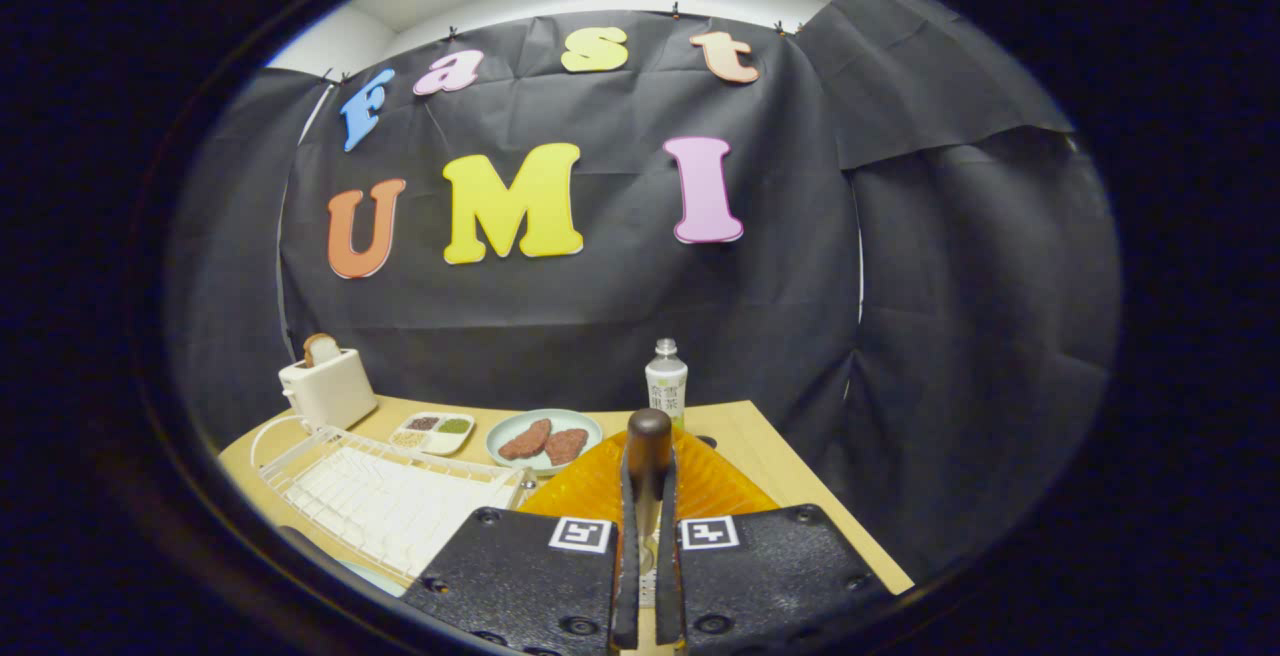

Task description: Take the plate from the dish rack, then take the spoon from the basket and place it into the plate.

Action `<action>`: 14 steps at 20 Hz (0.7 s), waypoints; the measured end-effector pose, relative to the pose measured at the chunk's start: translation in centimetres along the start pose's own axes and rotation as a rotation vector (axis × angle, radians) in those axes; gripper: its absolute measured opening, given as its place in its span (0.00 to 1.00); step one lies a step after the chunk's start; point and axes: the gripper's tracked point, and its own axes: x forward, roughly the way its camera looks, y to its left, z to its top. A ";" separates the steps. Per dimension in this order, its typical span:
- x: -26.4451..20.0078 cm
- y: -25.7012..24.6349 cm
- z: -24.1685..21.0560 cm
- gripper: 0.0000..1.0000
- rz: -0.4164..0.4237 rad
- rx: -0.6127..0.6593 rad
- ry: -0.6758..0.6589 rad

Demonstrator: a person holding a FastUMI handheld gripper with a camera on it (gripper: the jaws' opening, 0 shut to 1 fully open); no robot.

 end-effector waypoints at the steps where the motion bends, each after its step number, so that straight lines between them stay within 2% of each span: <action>1: -1.1 0.7 0.5 0.12 0.012 -0.005 -0.007; 7: -8.0 6.4 2.3 0.12 0.106 0.011 -0.067; 14: -12.6 12.9 -3.0 0.12 0.204 0.009 -0.024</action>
